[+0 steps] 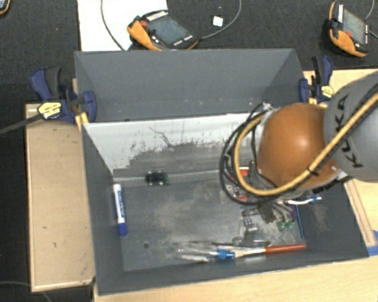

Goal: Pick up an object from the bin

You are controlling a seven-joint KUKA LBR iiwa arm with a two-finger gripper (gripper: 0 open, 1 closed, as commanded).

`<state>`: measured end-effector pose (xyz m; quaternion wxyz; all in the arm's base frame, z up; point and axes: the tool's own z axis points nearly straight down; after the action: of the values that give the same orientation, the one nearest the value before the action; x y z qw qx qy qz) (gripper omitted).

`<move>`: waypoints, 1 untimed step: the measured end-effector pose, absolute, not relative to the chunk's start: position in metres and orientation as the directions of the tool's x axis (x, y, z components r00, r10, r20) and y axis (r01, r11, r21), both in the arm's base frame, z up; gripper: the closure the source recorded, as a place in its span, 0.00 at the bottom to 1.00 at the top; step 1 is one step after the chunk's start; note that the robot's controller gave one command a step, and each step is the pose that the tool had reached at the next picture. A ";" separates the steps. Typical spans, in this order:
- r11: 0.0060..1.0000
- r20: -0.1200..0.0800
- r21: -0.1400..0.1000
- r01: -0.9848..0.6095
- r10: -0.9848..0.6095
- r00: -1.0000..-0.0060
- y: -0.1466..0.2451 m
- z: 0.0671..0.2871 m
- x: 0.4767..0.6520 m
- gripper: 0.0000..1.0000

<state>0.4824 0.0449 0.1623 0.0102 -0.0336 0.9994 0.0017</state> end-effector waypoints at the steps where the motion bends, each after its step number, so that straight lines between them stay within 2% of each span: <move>1: 0.985 -0.004 0.003 0.170 0.170 -0.985 -0.004 0.100 0.481 0.00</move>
Offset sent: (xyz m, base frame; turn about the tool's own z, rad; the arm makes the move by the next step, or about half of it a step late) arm -0.0045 0.0330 -0.0923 -0.1226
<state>0.4807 -0.0036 0.1000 0.0021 0.0854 0.9963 0.0012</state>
